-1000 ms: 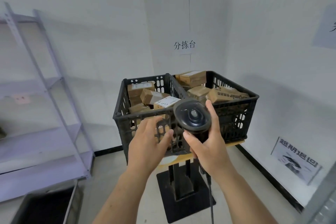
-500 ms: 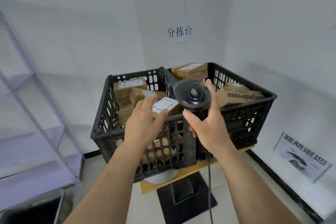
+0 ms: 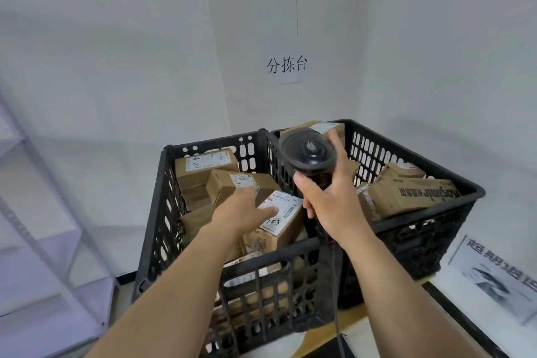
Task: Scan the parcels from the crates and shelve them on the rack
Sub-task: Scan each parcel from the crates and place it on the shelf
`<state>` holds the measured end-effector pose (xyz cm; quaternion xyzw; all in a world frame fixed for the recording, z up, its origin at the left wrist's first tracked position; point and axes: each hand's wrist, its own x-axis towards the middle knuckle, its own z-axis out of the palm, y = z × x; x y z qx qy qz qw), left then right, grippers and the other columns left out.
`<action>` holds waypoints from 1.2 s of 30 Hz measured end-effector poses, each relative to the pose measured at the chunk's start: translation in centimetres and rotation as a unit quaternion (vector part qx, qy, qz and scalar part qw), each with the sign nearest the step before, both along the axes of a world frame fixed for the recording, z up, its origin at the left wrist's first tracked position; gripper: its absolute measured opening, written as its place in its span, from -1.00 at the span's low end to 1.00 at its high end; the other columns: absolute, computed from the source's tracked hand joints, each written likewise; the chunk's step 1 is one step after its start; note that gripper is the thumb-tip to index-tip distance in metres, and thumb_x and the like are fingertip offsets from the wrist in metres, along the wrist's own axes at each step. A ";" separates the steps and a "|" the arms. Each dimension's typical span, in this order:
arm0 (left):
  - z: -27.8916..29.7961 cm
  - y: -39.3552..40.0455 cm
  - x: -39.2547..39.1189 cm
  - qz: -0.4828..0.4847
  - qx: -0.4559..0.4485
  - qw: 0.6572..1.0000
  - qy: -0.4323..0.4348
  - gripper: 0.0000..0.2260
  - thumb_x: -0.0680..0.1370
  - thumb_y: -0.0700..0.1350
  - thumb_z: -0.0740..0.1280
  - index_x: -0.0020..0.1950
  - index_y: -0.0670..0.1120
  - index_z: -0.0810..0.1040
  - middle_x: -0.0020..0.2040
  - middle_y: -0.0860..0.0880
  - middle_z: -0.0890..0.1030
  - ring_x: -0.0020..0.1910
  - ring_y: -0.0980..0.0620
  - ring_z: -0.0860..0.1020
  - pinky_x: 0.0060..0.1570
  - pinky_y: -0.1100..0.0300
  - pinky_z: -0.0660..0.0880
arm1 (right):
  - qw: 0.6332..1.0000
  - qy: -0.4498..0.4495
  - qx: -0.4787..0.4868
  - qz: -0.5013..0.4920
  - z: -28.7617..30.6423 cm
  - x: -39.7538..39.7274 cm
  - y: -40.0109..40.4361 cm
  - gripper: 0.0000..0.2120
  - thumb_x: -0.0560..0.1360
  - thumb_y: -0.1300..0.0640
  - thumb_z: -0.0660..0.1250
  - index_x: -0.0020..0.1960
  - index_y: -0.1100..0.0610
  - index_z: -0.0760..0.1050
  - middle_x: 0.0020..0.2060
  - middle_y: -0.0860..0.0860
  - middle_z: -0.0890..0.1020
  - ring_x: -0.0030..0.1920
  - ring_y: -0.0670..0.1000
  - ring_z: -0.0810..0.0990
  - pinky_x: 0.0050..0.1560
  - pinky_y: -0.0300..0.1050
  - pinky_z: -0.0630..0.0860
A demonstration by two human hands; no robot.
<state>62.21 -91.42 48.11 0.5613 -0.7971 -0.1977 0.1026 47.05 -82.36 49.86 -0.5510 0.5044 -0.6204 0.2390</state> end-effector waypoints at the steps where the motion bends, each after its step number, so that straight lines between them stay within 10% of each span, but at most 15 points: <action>1: -0.4 -0.6 -0.2 -0.002 0.028 0.999 -0.015 -0.34 0.50 0.24 0.33 0.49 -0.05 0.26 0.41 -0.05 0.43 0.31 -0.05 0.45 0.16 0.07 0.40 | 1.000 0.000 0.001 -0.002 0.0 0.1 -0.4 -0.13 0.36 -0.12 0.40 0.46 -0.47 -0.06 0.32 -0.11 0.45 0.01 0.04 0.54 0.08 0.20 0.54; 5: -2.2 -3.1 -0.6 -0.014 0.127 0.991 -0.047 -0.43 0.41 0.30 0.38 0.26 -0.05 0.48 0.16 -0.04 0.60 0.10 -0.01 0.54 0.18 0.05 0.47 | 1.000 0.004 0.012 -0.010 -0.5 0.1 -1.5 -0.16 0.32 -0.17 0.39 0.39 -0.54 -0.06 0.32 -0.16 0.43 0.04 0.03 0.52 0.11 0.20 0.55; 11: -3.8 -4.0 -1.0 -0.044 0.225 0.973 0.008 -0.66 0.47 0.19 0.40 0.16 0.06 0.52 0.10 0.06 0.61 0.04 0.08 0.56 0.11 0.13 0.44 | 0.999 -0.030 0.020 -0.007 -1.0 -0.7 -1.6 -0.16 0.55 0.19 0.36 0.53 -0.32 -0.08 0.13 -0.19 0.49 -0.38 0.00 0.50 -0.37 -0.17 0.53; 18: -3.2 -2.5 -1.0 -0.014 0.295 0.955 0.037 -0.52 0.46 0.22 0.40 0.24 0.13 0.27 0.08 0.02 0.55 -0.03 -0.06 0.61 0.01 -0.07 0.57 | 1.000 -0.004 0.016 -0.011 -1.3 -0.6 -1.7 -0.17 0.47 0.02 0.42 0.46 -0.45 -0.04 0.11 -0.46 0.43 -0.08 0.00 0.54 -0.10 -0.03 0.52; 27: -1.2 -2.1 1.1 -0.012 0.251 0.949 0.191 -0.23 0.51 -0.12 0.40 0.54 0.26 0.02 0.11 -0.05 0.64 0.06 -0.07 0.62 0.12 -0.11 0.57 | 1.000 -0.005 0.013 0.001 -0.6 -1.0 1.4 -0.17 0.52 0.09 0.41 0.44 -0.44 -0.07 0.16 -0.34 0.42 -0.27 -0.10 0.57 -0.34 -0.14 0.54; 36: 4.1 1.1 3.2 -0.026 0.094 0.949 0.301 -0.38 0.48 -0.21 0.46 0.45 0.10 0.28 0.03 0.03 0.63 -0.20 0.11 0.68 -0.27 0.25 0.58 | 0.999 0.013 0.016 0.031 -1.7 -1.3 6.5 -0.12 0.33 -0.18 0.43 0.43 -0.54 -0.06 0.37 -0.19 0.43 0.13 0.04 0.46 0.18 0.16 0.45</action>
